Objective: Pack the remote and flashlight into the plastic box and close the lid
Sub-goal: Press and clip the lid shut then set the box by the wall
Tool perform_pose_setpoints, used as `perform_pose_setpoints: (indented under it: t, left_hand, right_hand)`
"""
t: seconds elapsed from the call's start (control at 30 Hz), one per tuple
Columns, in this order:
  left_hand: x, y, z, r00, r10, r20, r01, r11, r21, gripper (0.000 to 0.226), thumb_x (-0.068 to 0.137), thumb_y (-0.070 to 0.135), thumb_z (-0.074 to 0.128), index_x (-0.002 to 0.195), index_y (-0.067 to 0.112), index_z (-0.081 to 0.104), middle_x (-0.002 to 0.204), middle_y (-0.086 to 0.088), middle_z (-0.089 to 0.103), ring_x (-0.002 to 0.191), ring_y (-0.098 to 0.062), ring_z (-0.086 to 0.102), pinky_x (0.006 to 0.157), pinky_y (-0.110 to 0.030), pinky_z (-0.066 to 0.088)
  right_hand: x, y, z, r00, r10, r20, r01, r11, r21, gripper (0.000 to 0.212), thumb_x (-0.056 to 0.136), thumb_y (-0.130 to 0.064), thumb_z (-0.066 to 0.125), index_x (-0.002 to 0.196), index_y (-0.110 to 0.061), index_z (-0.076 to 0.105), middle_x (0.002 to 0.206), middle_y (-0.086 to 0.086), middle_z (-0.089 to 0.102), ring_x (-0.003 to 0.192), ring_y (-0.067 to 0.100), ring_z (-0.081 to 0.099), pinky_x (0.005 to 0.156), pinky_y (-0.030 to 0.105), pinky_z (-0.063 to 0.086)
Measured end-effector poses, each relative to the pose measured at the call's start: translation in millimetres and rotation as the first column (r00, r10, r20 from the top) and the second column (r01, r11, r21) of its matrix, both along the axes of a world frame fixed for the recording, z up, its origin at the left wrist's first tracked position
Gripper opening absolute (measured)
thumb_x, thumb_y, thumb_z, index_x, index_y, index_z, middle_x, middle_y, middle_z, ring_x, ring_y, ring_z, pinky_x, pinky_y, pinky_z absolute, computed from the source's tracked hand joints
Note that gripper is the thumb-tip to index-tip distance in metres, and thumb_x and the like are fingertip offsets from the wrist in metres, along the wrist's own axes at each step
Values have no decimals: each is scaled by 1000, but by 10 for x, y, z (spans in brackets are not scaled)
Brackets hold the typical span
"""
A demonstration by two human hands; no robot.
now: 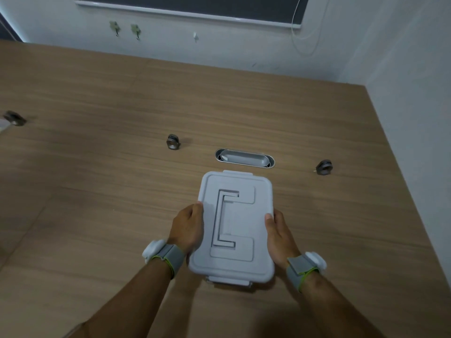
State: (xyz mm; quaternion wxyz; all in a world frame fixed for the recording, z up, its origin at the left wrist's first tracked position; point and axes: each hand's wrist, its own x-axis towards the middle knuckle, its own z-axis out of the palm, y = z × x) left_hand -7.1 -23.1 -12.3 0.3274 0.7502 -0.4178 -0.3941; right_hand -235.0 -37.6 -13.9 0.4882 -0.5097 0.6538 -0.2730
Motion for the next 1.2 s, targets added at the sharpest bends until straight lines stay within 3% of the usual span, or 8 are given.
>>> perform_pose_setpoints:
  t: [0.2,0.37,0.57,0.77,0.87,0.93,1.03,1.2]
  left_hand:
    - [41,-418,43,986,-32,163,23,998,55,51,98,49,27,65,15,46,69,-7,53,63,-24,45,59,-34,32]
    - [62,-805,12,983,-6,184,-3,999,50,57,99,53,27,78,9,56,89,-14,63,85,-35,56,73,-36,38]
    - [53,-815,-83,992,48,116,-49,999,2,57,99,57,30,75,9,52,81,-11,61,74,-28,52,70,-34,37]
    - [63,-891,-48,972,-27,235,62,988,-143,31,101,36,35,85,16,51,84,-5,62,79,-25,56,69,-32,39]
    - [67,-1037,-21,956,-124,266,169,974,-151,30,101,29,35,91,15,60,86,-5,66,80,-24,58,71,-32,42]
    - [59,-1153,4,933,-219,285,257,961,-105,35,101,33,37,87,12,62,82,-7,67,79,-28,58,70,-33,43]
    - [53,-1309,22,907,-316,279,339,940,-40,43,99,40,42,72,10,57,70,-4,65,73,-28,58,64,-32,38]
    - [20,-1371,-50,951,-239,198,246,969,-10,41,93,52,50,68,22,63,72,3,69,79,-22,62,71,-27,41]
  right_hand:
    - [56,-377,26,995,-11,-103,4,998,-68,40,99,-33,43,134,-13,43,125,7,60,105,22,56,82,24,35]
    - [163,-708,-19,985,-57,-166,37,992,-122,40,99,-34,42,132,-10,45,129,13,58,117,32,54,88,28,37]
    - [151,-730,-152,984,-81,-159,58,988,-146,39,99,-35,41,131,-13,47,127,13,59,114,31,55,92,32,41]
    - [151,-769,-115,973,-14,-232,-32,981,-193,43,98,-32,45,137,-13,41,136,11,51,121,29,50,98,31,36]
    - [193,-908,-76,966,19,-258,-70,980,-187,47,97,-30,49,138,-8,40,140,13,48,127,28,46,97,23,29]
    - [247,-1023,-40,966,43,-255,-98,973,-208,42,96,-29,52,132,-8,48,134,12,53,124,27,49,97,22,31]
    - [320,-1204,1,970,77,-229,-131,964,-232,25,92,-33,56,106,-14,65,109,4,68,106,23,61,93,35,47]
    - [339,-1304,-10,969,62,-241,-104,980,-168,33,81,-52,60,89,-22,71,95,-8,74,93,17,66,87,34,51]
